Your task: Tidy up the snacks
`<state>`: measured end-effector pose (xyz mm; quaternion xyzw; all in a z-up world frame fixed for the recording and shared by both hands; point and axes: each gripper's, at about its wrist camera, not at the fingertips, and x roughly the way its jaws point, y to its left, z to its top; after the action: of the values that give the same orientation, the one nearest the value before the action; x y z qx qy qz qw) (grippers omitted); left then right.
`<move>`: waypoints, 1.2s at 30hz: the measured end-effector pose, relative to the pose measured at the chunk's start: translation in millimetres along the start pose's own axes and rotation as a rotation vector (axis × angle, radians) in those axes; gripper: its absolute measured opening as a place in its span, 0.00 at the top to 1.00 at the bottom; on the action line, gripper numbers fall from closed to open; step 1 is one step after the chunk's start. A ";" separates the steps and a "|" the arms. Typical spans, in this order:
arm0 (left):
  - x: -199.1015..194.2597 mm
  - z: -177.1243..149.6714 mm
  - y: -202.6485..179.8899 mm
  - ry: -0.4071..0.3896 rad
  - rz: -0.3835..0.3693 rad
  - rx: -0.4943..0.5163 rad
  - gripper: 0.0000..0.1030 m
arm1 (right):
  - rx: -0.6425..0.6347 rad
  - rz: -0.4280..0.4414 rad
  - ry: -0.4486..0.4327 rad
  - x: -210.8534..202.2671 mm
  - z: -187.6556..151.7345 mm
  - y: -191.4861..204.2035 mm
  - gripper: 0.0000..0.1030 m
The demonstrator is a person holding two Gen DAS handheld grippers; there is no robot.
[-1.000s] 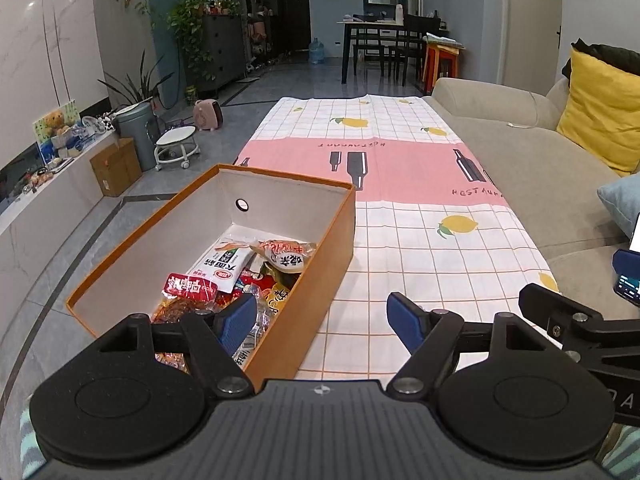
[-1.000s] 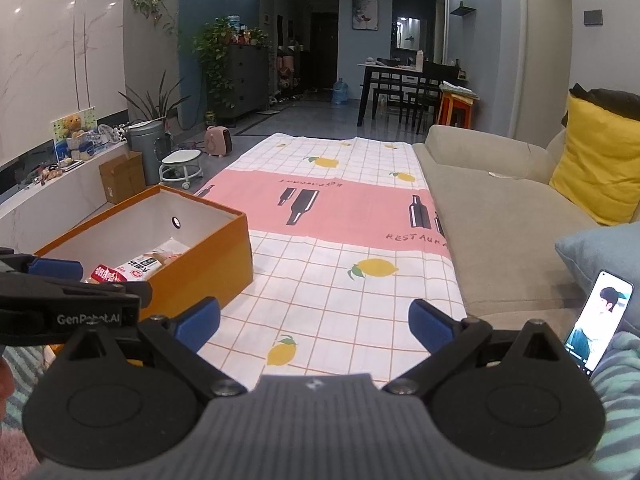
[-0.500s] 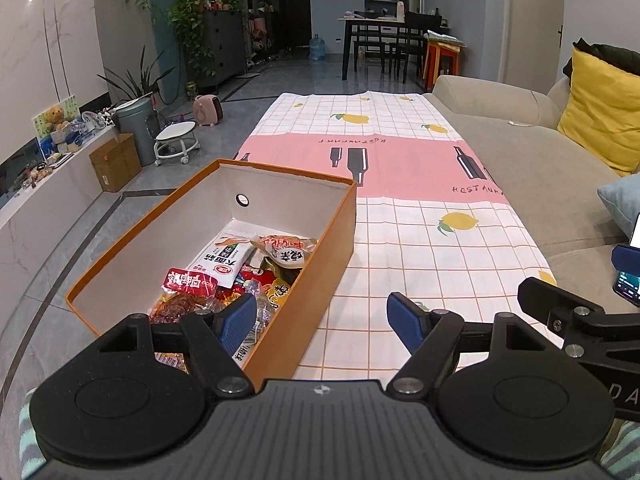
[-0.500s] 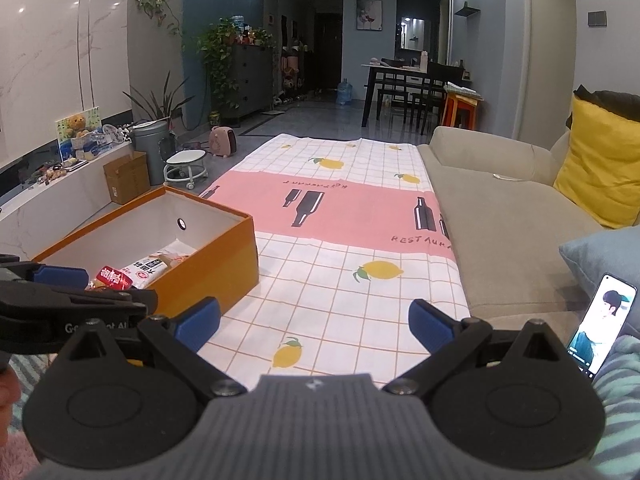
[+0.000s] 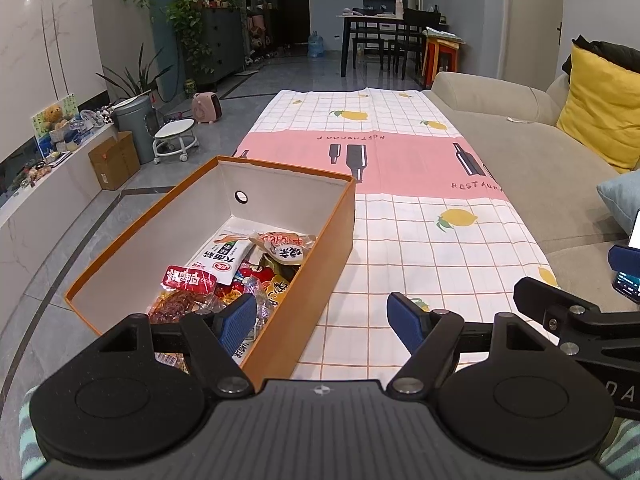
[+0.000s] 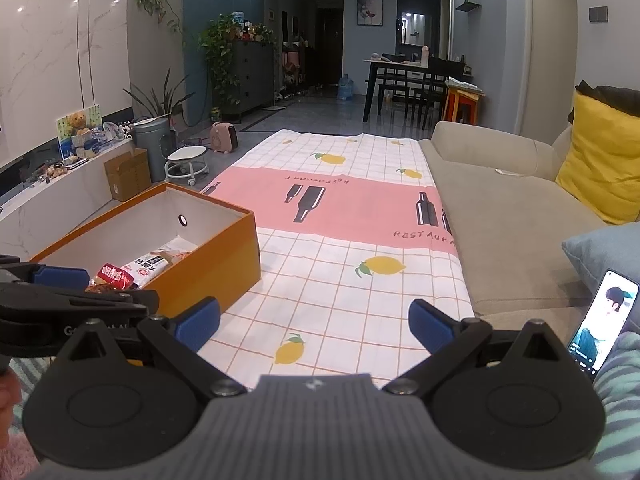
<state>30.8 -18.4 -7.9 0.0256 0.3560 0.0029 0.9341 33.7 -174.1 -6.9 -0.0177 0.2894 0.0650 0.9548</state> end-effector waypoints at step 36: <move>2.4 -1.0 -1.9 0.016 -0.012 -0.011 0.15 | 0.000 0.003 0.005 1.2 -0.5 -1.7 0.05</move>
<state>31.9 -20.2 -10.4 0.0184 0.3635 -0.0008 0.9314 34.6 -175.7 -8.0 -0.0176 0.2918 0.0665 0.9540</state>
